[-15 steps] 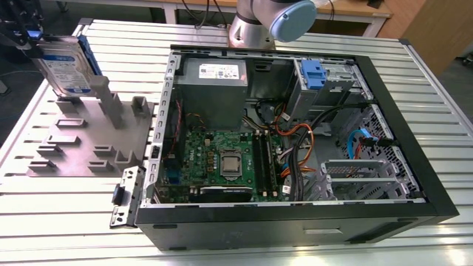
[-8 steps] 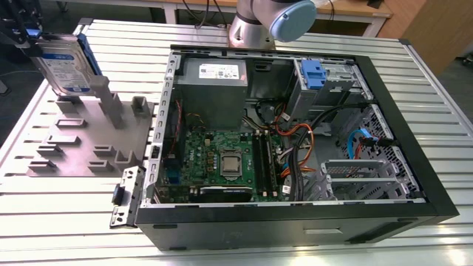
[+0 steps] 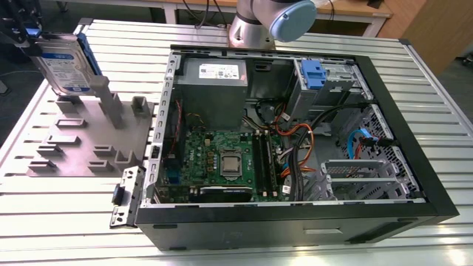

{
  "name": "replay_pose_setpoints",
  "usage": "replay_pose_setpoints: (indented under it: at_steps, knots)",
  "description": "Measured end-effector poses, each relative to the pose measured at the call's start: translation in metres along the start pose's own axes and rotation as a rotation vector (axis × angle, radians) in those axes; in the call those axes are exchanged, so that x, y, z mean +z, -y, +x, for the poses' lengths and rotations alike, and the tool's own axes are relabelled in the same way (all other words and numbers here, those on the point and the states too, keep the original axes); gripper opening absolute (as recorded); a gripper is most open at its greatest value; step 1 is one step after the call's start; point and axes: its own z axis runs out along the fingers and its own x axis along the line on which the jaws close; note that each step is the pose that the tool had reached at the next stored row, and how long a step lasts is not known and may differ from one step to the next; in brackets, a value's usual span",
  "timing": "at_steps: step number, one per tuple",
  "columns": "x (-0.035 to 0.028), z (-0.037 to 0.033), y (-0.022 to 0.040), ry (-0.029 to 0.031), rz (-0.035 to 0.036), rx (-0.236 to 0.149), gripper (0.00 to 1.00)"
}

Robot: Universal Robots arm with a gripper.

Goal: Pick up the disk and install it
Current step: 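Pick up the disk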

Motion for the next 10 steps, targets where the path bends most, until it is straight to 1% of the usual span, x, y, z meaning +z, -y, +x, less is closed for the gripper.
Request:
replay_pose_setpoints:
  at_steps: [6, 7, 10]
  knots:
    - [-0.0004, 0.0000, 0.0000, 0.0000, 0.0000, 0.000, 0.36]
    - [-0.0021, 0.0000, 0.0000, 0.0000, 0.0000, 0.000, 0.36]
    - [-0.0024, -0.0001, 0.0000, 0.0000, 0.0000, 0.000, 0.36]
